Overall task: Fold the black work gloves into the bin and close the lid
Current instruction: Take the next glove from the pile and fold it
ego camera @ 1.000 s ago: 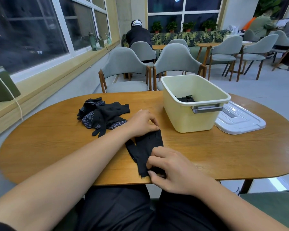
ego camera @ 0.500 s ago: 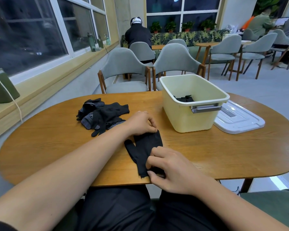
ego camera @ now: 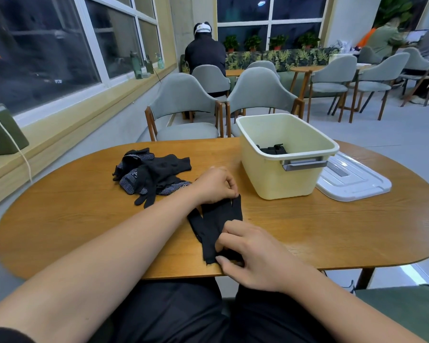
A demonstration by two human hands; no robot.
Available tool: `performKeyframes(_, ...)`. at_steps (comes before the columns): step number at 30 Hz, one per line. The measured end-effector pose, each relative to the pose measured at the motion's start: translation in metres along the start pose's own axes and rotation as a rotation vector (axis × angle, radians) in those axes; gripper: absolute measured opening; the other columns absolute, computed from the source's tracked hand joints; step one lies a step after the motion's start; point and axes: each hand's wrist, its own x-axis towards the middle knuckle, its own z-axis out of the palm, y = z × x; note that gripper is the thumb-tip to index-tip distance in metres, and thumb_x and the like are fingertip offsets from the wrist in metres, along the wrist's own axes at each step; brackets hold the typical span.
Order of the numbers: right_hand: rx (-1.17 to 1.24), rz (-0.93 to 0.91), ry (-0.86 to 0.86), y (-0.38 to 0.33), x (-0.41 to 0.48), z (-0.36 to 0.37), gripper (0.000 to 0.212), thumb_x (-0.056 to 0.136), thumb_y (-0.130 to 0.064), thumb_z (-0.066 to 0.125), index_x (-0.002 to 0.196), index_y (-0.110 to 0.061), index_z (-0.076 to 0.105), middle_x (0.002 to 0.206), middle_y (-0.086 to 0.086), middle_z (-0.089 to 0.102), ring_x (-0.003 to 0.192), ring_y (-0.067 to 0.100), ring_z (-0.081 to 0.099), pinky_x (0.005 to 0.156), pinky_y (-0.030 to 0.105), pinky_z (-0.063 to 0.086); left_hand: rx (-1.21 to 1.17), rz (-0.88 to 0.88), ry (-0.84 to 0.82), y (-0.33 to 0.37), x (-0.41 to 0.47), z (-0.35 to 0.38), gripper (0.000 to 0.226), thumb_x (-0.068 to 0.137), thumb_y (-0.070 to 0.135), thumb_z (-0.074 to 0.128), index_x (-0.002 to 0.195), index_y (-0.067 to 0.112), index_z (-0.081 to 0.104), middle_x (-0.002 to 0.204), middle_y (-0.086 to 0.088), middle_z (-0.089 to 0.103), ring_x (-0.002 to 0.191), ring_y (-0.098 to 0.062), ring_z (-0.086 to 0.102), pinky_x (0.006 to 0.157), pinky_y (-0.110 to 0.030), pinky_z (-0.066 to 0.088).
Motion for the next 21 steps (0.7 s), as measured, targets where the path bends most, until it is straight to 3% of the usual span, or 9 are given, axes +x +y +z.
performKeyframes(3,0.014,0.002,0.0,0.001,0.0,0.0,0.018,0.103,-0.04,0.063,0.108,-0.024,0.068,0.1,-0.011,0.051,0.09,0.009,0.05,0.079,0.028,0.046,-0.025,-0.003,0.044,-0.009,-0.004,0.0,0.03,0.088,0.043,0.084,0.113,0.031,0.074,0.118,0.013,0.067,0.123,-0.017,0.052,0.105,-0.038,0.047)
performKeyframes(6,0.03,0.001,-0.002,0.002,-0.001,0.0,0.02,0.104,-0.041,0.063,0.113,-0.024,0.069,0.102,-0.011,0.051,0.093,0.008,0.051,0.08,0.031,0.049,-0.119,0.008,0.114,-0.018,-0.017,-0.006,0.034,0.091,0.045,0.081,0.122,0.035,0.069,0.112,0.018,0.068,0.116,-0.012,0.055,0.097,-0.034,0.05)
performKeyframes(9,0.074,0.011,0.01,0.002,-0.001,0.0,0.021,0.105,-0.04,0.064,0.117,-0.024,0.071,0.105,-0.011,0.053,0.096,0.008,0.055,0.081,0.032,0.05,-0.155,0.049,0.198,-0.024,-0.042,-0.015,0.022,0.096,0.043,0.076,0.116,0.035,0.071,0.106,0.018,0.07,0.109,-0.005,0.058,0.088,-0.026,0.048)
performKeyframes(12,0.153,0.042,0.056,0.005,-0.001,-0.004,0.018,0.104,-0.038,0.066,0.114,-0.024,0.073,0.108,-0.011,0.058,0.099,0.009,0.059,0.083,0.034,0.052,-0.135,0.103,0.241,-0.03,-0.075,-0.02,0.014,0.096,0.042,0.076,0.108,0.036,0.073,0.102,0.019,0.07,0.106,0.0,0.06,0.091,-0.026,0.05)
performKeyframes(17,0.309,0.115,0.063,0.01,0.001,-0.012,0.011,0.1,-0.031,0.075,0.11,-0.026,0.076,0.109,-0.014,0.064,0.101,0.013,0.065,0.087,0.032,0.054,-0.114,0.174,0.254,-0.039,-0.123,-0.014,0.015,0.091,0.038,0.083,0.102,0.036,0.074,0.099,0.021,0.068,0.101,-0.006,0.062,0.09,-0.035,0.054)
performKeyframes(21,0.275,0.125,0.03,0.019,0.001,-0.015,0.017,0.097,-0.038,0.079,0.111,-0.029,0.076,0.109,-0.017,0.064,0.104,0.012,0.064,0.089,0.034,0.053,-0.2,0.243,0.237,-0.035,-0.15,-0.005,0.013,0.09,0.03,0.086,0.099,0.033,0.077,0.097,0.016,0.069,0.096,-0.012,0.066,0.084,-0.034,0.055)
